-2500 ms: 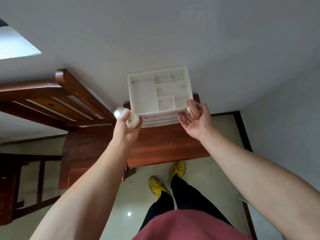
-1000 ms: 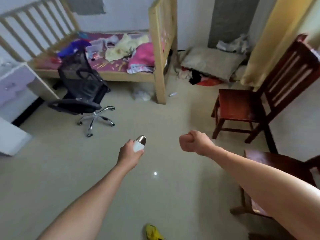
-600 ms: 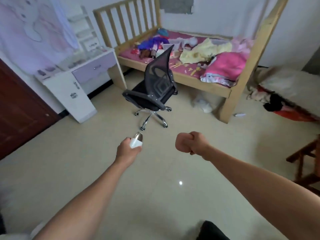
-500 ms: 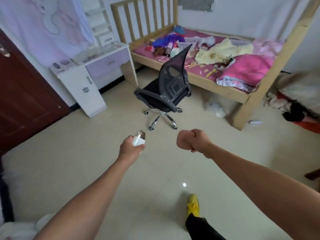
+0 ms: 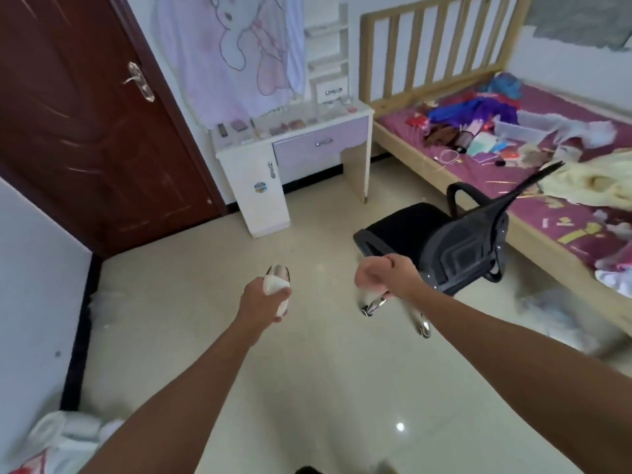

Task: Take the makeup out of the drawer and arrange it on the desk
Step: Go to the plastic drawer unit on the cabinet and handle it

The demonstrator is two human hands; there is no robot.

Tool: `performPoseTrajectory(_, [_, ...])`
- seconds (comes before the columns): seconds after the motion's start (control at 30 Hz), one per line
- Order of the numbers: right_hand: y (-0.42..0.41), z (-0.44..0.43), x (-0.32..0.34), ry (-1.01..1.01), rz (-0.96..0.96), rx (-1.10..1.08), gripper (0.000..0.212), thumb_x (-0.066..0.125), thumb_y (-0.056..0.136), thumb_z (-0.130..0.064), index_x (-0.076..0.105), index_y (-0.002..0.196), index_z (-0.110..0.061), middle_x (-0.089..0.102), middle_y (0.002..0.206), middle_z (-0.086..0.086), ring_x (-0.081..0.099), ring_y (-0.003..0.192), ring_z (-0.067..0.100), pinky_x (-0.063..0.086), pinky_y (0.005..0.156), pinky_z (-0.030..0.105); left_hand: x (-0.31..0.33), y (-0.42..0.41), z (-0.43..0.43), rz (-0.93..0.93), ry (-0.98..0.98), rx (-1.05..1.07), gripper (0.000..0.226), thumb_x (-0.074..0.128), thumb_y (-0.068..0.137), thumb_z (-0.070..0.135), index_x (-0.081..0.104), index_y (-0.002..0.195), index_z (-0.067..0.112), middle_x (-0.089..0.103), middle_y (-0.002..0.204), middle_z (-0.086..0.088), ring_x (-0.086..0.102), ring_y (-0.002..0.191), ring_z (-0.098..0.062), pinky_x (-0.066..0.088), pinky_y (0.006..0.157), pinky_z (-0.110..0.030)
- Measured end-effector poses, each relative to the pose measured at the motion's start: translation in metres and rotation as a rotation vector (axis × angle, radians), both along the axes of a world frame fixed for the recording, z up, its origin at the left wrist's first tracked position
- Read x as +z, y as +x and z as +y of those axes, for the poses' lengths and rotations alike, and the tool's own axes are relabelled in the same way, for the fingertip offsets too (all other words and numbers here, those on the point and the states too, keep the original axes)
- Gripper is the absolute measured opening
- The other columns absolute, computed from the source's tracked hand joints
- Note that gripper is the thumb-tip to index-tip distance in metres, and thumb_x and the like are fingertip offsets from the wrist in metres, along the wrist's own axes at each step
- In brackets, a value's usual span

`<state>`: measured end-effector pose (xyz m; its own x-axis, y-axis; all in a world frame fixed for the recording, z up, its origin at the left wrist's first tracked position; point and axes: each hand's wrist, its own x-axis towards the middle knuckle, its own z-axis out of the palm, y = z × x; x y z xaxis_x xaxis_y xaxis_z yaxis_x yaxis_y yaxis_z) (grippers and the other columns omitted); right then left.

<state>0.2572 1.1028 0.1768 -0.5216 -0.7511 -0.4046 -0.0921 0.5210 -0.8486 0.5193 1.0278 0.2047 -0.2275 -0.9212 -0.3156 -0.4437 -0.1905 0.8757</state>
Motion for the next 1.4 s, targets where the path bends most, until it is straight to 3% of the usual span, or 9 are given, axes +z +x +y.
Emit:
performPoseTrajectory(0.17, [-0.024,-0.137,-0.009,0.002,0.005,0.122,0.028,0.057,0.096,-0.026,0.062,0.119,-0.011,0.064,0.093,0.005,0.062,0.071,0.020,0.053,0.057,0.030,-0.015,-0.014,-0.108,0.031,0.039,0.134,0.024,0.069,0.088,0.018,0.059,0.104,0.004,0.064,0.082,-0.017,0.064,0.059,-0.027,0.049,0.049,-0.028])
performPoseTrajectory(0.33, [-0.045,-0.259,-0.021,-0.028,0.032,0.187,0.022,0.064,0.091,-0.029,0.063,0.104,-0.011,0.067,0.097,0.010,0.062,0.080,0.023,0.052,0.057,0.031,-0.031,-0.037,-0.229,0.072,0.054,0.161,0.028,0.067,0.089,0.021,0.058,0.109,0.004,0.066,0.087,-0.018,0.067,0.063,-0.028,0.051,0.053,-0.031])
performPoseTrajectory(0.47, [-0.070,-0.370,-0.015,-0.031,0.040,0.168,0.024,0.065,0.091,-0.030,0.063,0.105,-0.011,0.067,0.098,0.008,0.063,0.084,0.023,0.052,0.059,0.030,-0.023,-0.064,-0.343,0.089,0.065,0.154,0.024,0.065,0.090,0.021,0.058,0.109,0.007,0.066,0.088,-0.017,0.067,0.063,-0.027,0.051,0.056,-0.033])
performPoseTrajectory(0.7, [-0.105,-0.525,-0.007,-0.031,0.041,0.135,0.022,0.069,0.088,-0.027,0.064,0.103,-0.012,0.066,0.092,0.008,0.061,0.077,0.022,0.049,0.050,0.027,-0.006,-0.106,-0.506,0.093,0.074,0.158,0.017,0.062,0.093,0.021,0.058,0.106,0.012,0.066,0.088,-0.014,0.067,0.064,-0.027,0.050,0.057,-0.032])
performPoseTrajectory(0.93, [-0.161,-0.684,-0.031,-0.009,0.039,0.105,0.021,0.070,0.087,-0.024,0.066,0.102,-0.010,0.066,0.091,0.011,0.059,0.071,0.021,0.050,0.050,0.028,-0.028,-0.153,-0.656,0.074,0.094,0.202,0.025,0.061,0.093,0.022,0.057,0.112,0.006,0.067,0.096,-0.021,0.066,0.063,-0.025,0.049,0.056,-0.030])
performPoseTrajectory(1.2, [-0.237,-0.860,-0.037,0.023,-0.046,0.134,0.005,0.067,0.088,-0.016,0.064,0.086,-0.012,0.062,0.073,0.004,0.056,0.061,0.016,0.045,0.051,0.027,-0.034,-0.231,-0.829,0.042,0.143,0.281,0.029,0.063,0.091,0.024,0.056,0.113,0.006,0.063,0.105,-0.019,0.067,0.083,-0.032,0.054,0.058,-0.033])
performPoseTrajectory(1.27, [-0.253,-0.893,-0.035,0.020,-0.042,0.154,0.011,0.065,0.088,-0.015,0.064,0.078,-0.013,0.060,0.068,0.005,0.054,0.059,0.017,0.044,0.053,0.027,-0.033,-0.246,-0.858,0.045,0.172,0.292,0.026,0.063,0.091,0.022,0.056,0.112,0.008,0.062,0.106,-0.017,0.065,0.090,-0.034,0.056,0.062,-0.037])
performPoseTrajectory(1.33, [-0.269,-0.928,-0.039,0.039,-0.021,0.158,0.007,0.064,0.089,-0.015,0.064,0.085,-0.010,0.063,0.073,0.007,0.058,0.064,0.020,0.047,0.054,0.030,-0.036,-0.259,-0.886,0.044,0.205,0.292,0.024,0.063,0.091,0.020,0.056,0.111,0.009,0.061,0.103,-0.015,0.063,0.089,-0.031,0.057,0.068,-0.041])
performPoseTrajectory(1.4, [-0.285,-0.961,-0.047,0.058,-0.005,0.142,0.017,0.065,0.090,-0.018,0.064,0.101,-0.006,0.066,0.084,0.008,0.064,0.073,0.023,0.052,0.055,0.031,-0.040,-0.270,-0.918,0.041,0.233,0.293,0.021,0.062,0.091,0.017,0.057,0.110,0.009,0.060,0.095,-0.011,0.061,0.082,-0.026,0.057,0.069,-0.043])
